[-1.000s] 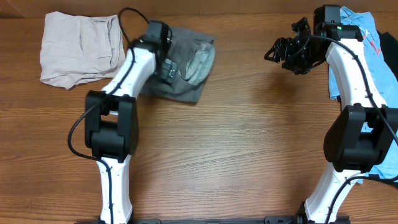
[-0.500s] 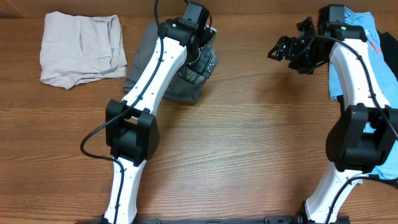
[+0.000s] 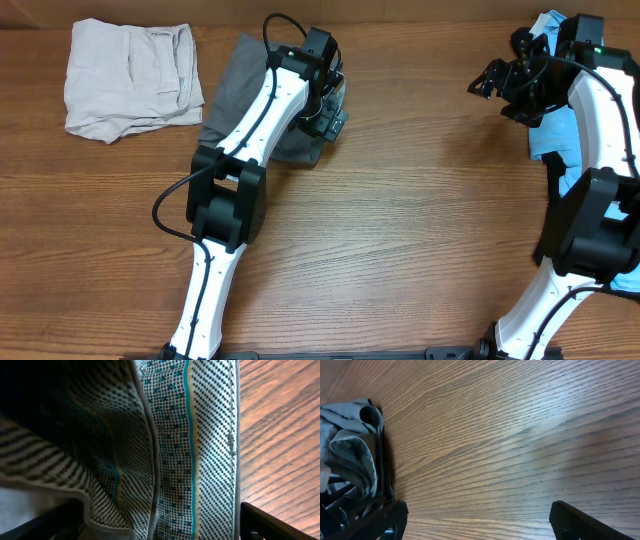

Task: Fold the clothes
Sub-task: 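Lift the folded grey shorts with the left gripper and carry them left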

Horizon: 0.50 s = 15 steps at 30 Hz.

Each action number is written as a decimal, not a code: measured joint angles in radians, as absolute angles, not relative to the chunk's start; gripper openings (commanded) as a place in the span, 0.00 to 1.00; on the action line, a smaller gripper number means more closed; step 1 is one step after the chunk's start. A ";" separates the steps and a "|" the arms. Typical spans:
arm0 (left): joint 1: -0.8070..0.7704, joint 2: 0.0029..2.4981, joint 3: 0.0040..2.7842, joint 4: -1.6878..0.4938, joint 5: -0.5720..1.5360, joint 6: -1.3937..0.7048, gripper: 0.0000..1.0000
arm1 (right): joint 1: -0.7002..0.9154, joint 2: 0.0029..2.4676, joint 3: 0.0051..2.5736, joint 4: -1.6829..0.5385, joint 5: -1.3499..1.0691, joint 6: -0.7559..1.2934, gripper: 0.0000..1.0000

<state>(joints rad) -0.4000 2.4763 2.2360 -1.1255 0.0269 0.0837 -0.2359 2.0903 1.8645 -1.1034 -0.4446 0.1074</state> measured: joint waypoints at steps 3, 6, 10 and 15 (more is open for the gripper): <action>-0.400 2.476 2.233 -1.076 0.027 0.081 1.00 | -0.236 2.090 1.864 -1.103 -0.445 0.107 0.95; -0.400 2.476 2.207 -1.026 0.002 0.081 1.00 | -0.236 2.090 1.864 -1.103 -0.445 0.107 0.95; -0.405 2.476 2.144 -0.967 -0.083 0.080 1.00 | -0.236 2.090 1.864 -1.089 -0.445 0.107 0.95; -0.408 2.470 2.101 -0.923 -0.117 0.078 1.00 | -0.236 2.090 1.864 -1.084 -0.445 0.107 0.95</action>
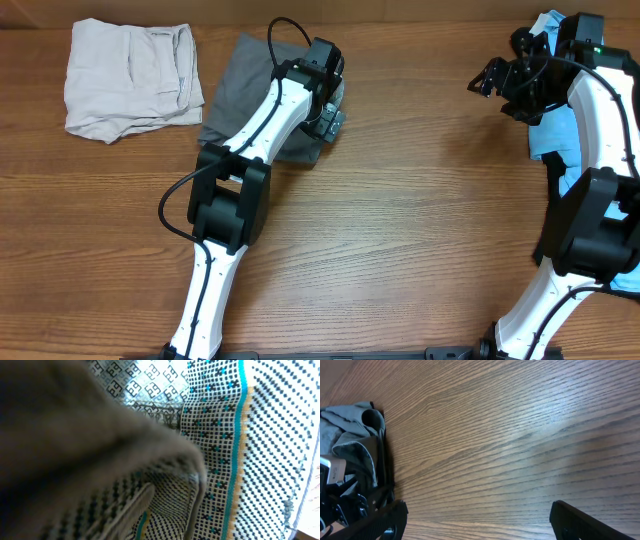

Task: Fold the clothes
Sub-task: 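Lift the folded grey shorts with the left gripper and carry them left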

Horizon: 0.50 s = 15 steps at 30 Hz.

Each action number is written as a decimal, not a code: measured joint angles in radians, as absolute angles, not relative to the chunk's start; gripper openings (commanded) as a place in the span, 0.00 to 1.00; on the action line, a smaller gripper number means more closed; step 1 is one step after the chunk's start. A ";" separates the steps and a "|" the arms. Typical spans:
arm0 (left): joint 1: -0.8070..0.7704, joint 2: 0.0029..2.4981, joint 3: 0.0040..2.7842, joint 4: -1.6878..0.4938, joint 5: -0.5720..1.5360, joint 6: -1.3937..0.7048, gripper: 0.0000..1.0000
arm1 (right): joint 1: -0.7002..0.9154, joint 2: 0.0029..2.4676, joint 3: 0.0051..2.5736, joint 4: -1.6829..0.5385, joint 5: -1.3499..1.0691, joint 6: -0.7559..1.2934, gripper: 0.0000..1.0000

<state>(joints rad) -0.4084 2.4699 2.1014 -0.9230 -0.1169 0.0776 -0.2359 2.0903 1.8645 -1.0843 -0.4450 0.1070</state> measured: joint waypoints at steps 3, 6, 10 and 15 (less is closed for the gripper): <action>-0.408 2.455 2.067 -0.887 -0.117 0.077 0.96 | -0.236 2.090 1.864 -1.083 -0.445 0.107 0.93; -0.410 2.441 2.033 -0.850 -0.118 0.073 0.72 | -0.236 2.090 1.864 -1.077 -0.445 0.109 0.88; -0.413 2.422 1.984 -0.803 -0.164 0.068 0.42 | -0.236 2.090 1.864 -1.068 -0.445 0.107 0.78; -0.418 2.416 1.968 -0.780 -0.202 0.077 0.05 | -0.236 2.090 1.864 -1.066 -0.445 0.104 0.76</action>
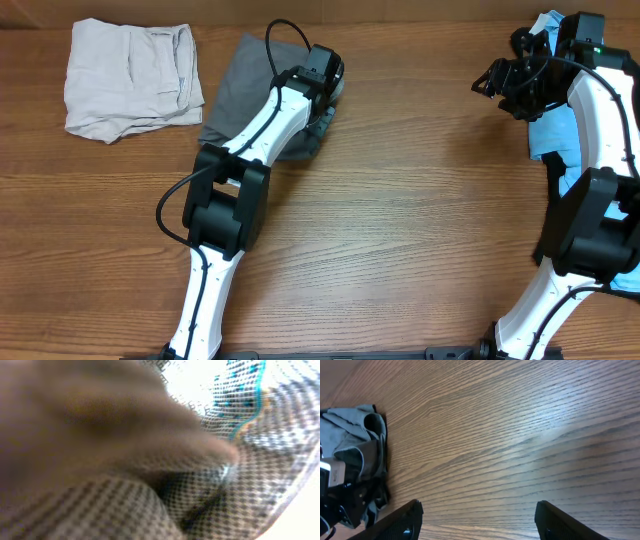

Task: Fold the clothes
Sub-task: 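Lift the folded grey shorts with the left gripper and carry them left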

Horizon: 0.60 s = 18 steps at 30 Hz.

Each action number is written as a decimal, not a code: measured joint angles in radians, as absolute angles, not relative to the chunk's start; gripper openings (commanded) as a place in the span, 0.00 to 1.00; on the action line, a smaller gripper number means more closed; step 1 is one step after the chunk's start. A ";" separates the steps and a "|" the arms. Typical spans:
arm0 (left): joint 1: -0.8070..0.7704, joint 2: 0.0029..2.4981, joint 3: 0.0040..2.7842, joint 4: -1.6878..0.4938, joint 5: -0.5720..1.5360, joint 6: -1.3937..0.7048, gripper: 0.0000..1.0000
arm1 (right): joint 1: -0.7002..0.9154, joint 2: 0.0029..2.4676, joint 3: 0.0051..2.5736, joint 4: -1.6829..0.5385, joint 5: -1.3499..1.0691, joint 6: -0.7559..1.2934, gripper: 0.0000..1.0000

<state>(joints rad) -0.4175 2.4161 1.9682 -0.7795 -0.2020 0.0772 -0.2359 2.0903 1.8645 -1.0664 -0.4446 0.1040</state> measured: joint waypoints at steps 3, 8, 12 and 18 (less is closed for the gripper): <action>-0.424 2.414 1.968 -0.779 -0.220 0.082 0.04 | -0.236 2.090 1.864 -1.067 -0.445 0.105 0.76; -0.418 2.416 2.025 -0.884 -0.221 0.083 0.04 | -0.236 2.090 1.864 -1.066 -0.445 0.105 0.76; -0.396 2.416 2.165 -1.010 -0.221 0.085 0.04 | -0.236 2.090 1.864 -1.067 -0.445 0.104 0.76; -0.334 2.396 2.425 -1.132 -0.224 0.102 0.04 | -0.236 2.090 1.864 -1.066 -0.445 0.104 0.76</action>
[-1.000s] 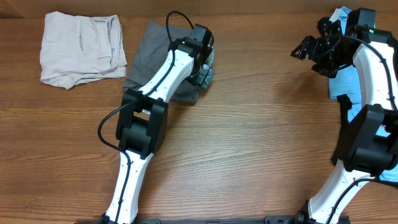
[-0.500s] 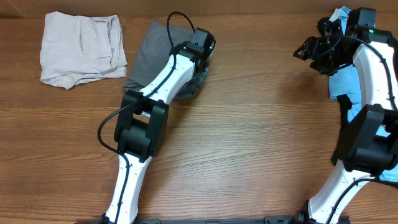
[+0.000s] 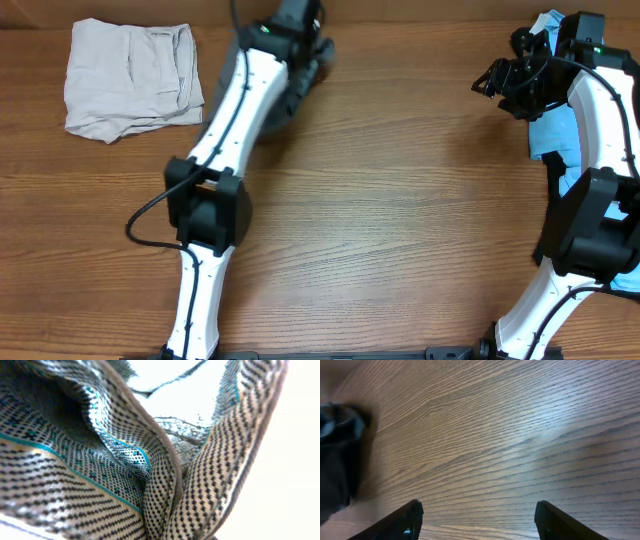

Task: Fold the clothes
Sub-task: 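Lift the folded grey shorts with the left gripper and carry them left, then place the grey shorts on the beige shorts stack and release the left gripper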

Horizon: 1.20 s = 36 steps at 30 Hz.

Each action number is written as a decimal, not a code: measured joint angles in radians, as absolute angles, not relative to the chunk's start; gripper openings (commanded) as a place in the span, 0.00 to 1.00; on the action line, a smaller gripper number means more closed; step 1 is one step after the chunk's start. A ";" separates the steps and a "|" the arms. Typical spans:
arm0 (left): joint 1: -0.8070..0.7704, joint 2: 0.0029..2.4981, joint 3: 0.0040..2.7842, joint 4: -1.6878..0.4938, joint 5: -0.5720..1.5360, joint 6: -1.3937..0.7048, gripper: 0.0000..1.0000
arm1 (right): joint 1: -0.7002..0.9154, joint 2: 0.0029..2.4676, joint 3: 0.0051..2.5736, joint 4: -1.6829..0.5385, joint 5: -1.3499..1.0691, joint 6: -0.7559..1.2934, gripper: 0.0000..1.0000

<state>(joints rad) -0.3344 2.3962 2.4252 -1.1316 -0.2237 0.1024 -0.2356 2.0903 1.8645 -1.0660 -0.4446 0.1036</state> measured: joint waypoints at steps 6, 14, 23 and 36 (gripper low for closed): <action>-0.286 2.388 2.591 -1.217 -0.286 0.130 0.04 | -0.236 2.090 1.864 -1.066 -0.445 0.104 0.76; -0.169 2.381 2.737 -1.281 -0.384 0.139 0.04 | -0.236 2.090 1.864 -1.066 -0.445 0.105 0.76; 0.090 2.344 2.803 -1.256 -0.450 0.188 0.04 | -0.236 2.090 1.864 -1.082 -0.445 0.104 0.76; 0.253 2.362 2.706 -0.966 -0.377 0.383 0.04 | -0.236 2.090 1.864 -1.101 -0.445 0.105 0.76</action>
